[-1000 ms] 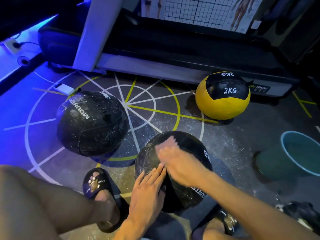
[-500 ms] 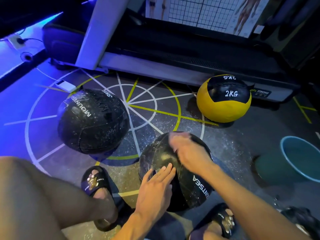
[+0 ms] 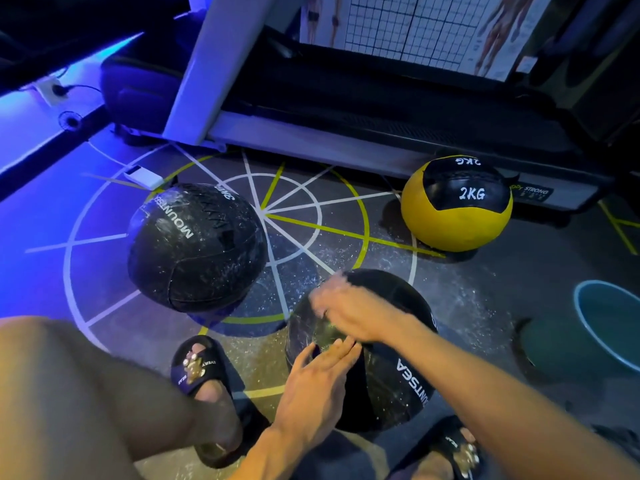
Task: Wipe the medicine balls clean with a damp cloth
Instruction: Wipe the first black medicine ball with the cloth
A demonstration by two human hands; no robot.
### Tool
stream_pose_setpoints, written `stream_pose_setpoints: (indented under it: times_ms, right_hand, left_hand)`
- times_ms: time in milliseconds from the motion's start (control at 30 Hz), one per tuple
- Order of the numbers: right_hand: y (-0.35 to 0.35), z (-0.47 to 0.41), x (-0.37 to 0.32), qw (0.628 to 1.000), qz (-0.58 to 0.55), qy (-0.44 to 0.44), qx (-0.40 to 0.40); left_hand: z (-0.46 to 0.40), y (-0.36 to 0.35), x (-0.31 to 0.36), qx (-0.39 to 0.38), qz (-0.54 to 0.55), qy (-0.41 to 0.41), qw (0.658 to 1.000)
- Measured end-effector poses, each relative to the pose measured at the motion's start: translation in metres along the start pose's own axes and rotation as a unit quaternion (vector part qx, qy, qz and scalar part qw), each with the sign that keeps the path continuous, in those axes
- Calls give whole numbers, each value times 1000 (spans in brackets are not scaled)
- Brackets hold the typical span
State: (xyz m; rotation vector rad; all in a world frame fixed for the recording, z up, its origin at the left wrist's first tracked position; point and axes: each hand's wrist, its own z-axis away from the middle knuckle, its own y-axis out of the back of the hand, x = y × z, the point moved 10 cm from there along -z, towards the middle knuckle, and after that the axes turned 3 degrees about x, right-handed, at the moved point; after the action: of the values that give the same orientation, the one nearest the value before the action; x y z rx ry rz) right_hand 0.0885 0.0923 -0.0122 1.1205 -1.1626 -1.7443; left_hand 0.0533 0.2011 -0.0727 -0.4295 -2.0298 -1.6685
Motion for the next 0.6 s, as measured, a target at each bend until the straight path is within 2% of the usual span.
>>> stream_pose_setpoints:
  times_ms: [33, 67, 100, 167, 200, 267, 300, 367, 400, 500, 533, 600]
  right_hand:
    - [-10, 2, -16, 997, 6, 54, -46]
    - [-6, 2, -15, 997, 2, 64, -49]
    - [4, -5, 5, 999, 16, 38, -25]
    - [30, -5, 82, 989, 62, -133, 24]
    - [34, 0, 100, 981, 62, -183, 36]
    - [32, 6, 78, 989, 26, -138, 48]
    - [22, 5, 54, 996, -8, -81, 31]
    - [15, 10, 35, 997, -64, -47, -14]
    - [19, 9, 45, 995, -65, -71, -19]
    - [27, 6, 114, 977, -12, -214, -19]
    - [28, 6, 118, 975, -9, -222, -14]
    - [28, -1, 92, 985, -31, -169, -9]
  left_hand:
    - [0, 2, -1, -4, -3, 6, 1000]
    - [0, 2, -1, -8, 4, 11, 1000]
    - [1, -1, -2, -15, 9, 14, 1000]
    - [2, -5, -5, -15, 5, 21, 1000]
    - [2, -2, -4, -5, 7, 18, 1000]
    - [2, -7, -11, -16, 29, 26, 999]
    - [1, -9, -16, -14, 33, 31, 999]
    - [0, -8, -19, 0, 58, 34, 998]
    - [0, -5, -18, 10, 67, 30, 997]
    - [0, 6, -5, 26, 61, 9, 998]
    - [0, 13, -3, 37, 67, 2, 997]
    - [1, 20, -4, 55, 83, -1, 995]
